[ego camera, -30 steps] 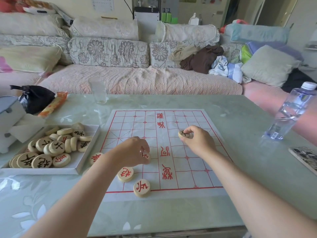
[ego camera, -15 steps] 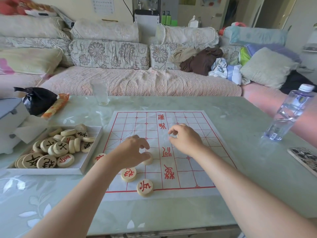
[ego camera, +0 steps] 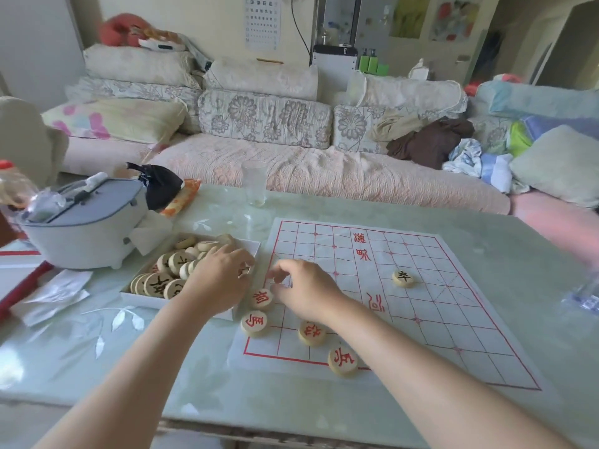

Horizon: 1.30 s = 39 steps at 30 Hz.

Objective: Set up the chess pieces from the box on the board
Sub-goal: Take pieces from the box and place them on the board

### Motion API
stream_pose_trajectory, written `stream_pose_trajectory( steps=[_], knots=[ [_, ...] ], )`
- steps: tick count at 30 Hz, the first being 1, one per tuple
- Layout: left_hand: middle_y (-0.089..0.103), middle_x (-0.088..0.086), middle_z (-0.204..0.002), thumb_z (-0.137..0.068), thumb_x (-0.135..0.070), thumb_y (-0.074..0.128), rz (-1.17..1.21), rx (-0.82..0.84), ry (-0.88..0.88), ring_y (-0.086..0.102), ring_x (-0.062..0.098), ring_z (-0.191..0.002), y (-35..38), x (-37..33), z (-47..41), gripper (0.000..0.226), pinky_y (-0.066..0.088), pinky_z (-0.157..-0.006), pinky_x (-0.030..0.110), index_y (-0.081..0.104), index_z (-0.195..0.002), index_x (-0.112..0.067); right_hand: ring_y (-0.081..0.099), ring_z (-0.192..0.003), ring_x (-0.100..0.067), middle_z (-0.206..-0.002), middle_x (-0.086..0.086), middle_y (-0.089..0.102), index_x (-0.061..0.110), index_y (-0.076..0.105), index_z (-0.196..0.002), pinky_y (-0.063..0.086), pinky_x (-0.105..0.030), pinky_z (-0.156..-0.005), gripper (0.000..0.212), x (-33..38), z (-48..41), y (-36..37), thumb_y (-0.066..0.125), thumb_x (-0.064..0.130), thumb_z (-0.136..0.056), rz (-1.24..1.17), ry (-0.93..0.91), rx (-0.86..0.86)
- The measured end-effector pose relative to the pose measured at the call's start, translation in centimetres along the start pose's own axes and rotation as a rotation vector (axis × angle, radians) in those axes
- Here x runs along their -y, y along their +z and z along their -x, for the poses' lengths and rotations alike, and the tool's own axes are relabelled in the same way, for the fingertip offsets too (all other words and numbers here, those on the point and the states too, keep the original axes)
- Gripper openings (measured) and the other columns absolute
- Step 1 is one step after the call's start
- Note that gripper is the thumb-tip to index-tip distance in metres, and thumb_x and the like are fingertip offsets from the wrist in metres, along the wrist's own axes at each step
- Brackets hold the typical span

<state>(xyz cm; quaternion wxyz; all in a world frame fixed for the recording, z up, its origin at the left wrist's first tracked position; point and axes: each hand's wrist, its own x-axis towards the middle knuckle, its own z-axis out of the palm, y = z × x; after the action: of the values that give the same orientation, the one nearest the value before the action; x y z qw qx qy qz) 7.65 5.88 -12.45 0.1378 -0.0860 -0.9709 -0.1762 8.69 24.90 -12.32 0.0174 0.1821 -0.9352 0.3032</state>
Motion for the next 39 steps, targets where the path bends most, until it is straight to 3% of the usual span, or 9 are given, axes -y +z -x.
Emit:
stream_pose_trajectory(
  steps=[9,14,19,23,26,31,35,37,39],
  knots=[
    [0.049,0.000,-0.128,-0.085,-0.030,0.056,-0.165,-0.029,-0.185,0.041,0.027,-0.112,-2.8,7.7,1.9,0.033,0.040,-0.094,0.037,0.058,-0.116,-0.039,0.058,-0.109,-0.025,-0.112,0.003,0.062,0.026,0.063,-0.112,0.039,-0.030,-0.073,0.025,6.4,-4.8,5.1,0.063,0.038,-0.089,0.278,-0.218,0.071],
    [0.048,-0.001,-0.126,-0.079,-0.026,0.053,-0.076,0.088,-0.191,0.041,0.028,-0.115,-3.0,9.7,2.7,0.046,0.039,-0.097,0.038,0.048,-0.121,-0.044,0.053,-0.121,-0.022,-0.126,-0.003,0.057,0.020,0.058,-0.125,0.041,-0.029,-0.086,0.046,7.9,-6.4,7.5,0.059,0.050,-0.090,0.519,-0.226,0.098],
    [0.049,-0.006,-0.129,-0.082,-0.029,0.057,-0.025,0.096,-0.178,0.041,0.025,-0.114,-2.9,10.4,2.9,0.037,0.038,-0.097,0.036,0.054,-0.116,-0.042,0.064,-0.108,-0.021,-0.112,-0.001,0.067,0.026,0.065,-0.111,0.037,-0.027,-0.070,0.045,8.7,-7.2,8.7,0.057,0.062,-0.086,0.549,-0.169,0.018],
    [0.050,-0.008,-0.125,-0.082,-0.026,0.056,-0.008,0.078,-0.165,0.040,0.023,-0.113,-2.8,10.4,2.7,0.038,0.038,-0.097,0.035,0.053,-0.116,-0.041,0.062,-0.110,-0.020,-0.113,0.002,0.065,0.028,0.062,-0.110,0.034,-0.026,-0.072,0.036,8.8,-7.0,8.4,0.061,0.054,-0.086,0.466,-0.139,0.038],
    [0.050,-0.005,-0.123,-0.091,-0.031,0.049,-0.007,0.041,-0.199,0.038,0.023,-0.116,-2.8,9.7,2.4,0.028,0.033,-0.094,0.035,0.054,-0.117,-0.038,0.060,-0.098,-0.015,-0.098,0.016,0.061,0.034,0.054,-0.100,0.037,-0.026,-0.072,0.025,8.6,-6.6,6.8,0.063,0.049,-0.082,0.336,-0.083,0.140],
    [0.056,-0.008,-0.111,-0.094,-0.037,0.050,0.148,0.022,-0.190,0.049,0.019,-0.110,-3.3,8.9,2.1,0.025,0.041,-0.090,0.032,0.056,-0.118,-0.034,0.060,-0.082,-0.005,-0.088,0.020,0.061,0.038,0.053,-0.095,0.047,-0.028,-0.070,0.036,8.6,-6.2,4.5,0.077,0.047,-0.071,0.101,-0.095,0.153],
    [0.064,-0.012,-0.095,-0.090,-0.053,0.049,0.356,0.025,-0.296,0.061,0.011,-0.082,-4.1,8.0,2.0,0.029,0.051,-0.067,0.026,0.055,-0.113,-0.036,0.059,-0.081,0.001,-0.091,0.018,0.063,0.036,0.055,-0.097,0.049,-0.027,-0.073,0.041,8.9,-6.7,4.5,0.083,0.042,-0.069,-0.013,-0.171,0.054],
    [0.064,-0.015,-0.084,-0.091,-0.044,0.052,0.399,-0.020,-0.330,0.061,0.005,-0.068,-4.5,8.0,1.8,0.020,0.045,-0.052,0.018,0.058,-0.108,-0.036,0.062,-0.091,0.000,-0.100,0.019,0.065,0.039,0.056,-0.103,0.051,-0.028,-0.081,0.045,9.4,-7.3,4.9,0.085,0.039,-0.067,-0.063,-0.218,0.054],
    [0.067,-0.012,-0.091,-0.092,-0.030,0.052,0.406,-0.062,-0.363,0.060,0.007,-0.070,-4.8,8.4,1.7,0.021,0.039,-0.050,0.018,0.063,-0.109,-0.032,0.061,-0.101,0.001,-0.110,0.021,0.065,0.042,0.058,-0.113,0.050,-0.026,-0.089,0.052,9.6,-8.4,5.3,0.085,0.035,-0.069,-0.069,-0.245,0.121]
  ],
)
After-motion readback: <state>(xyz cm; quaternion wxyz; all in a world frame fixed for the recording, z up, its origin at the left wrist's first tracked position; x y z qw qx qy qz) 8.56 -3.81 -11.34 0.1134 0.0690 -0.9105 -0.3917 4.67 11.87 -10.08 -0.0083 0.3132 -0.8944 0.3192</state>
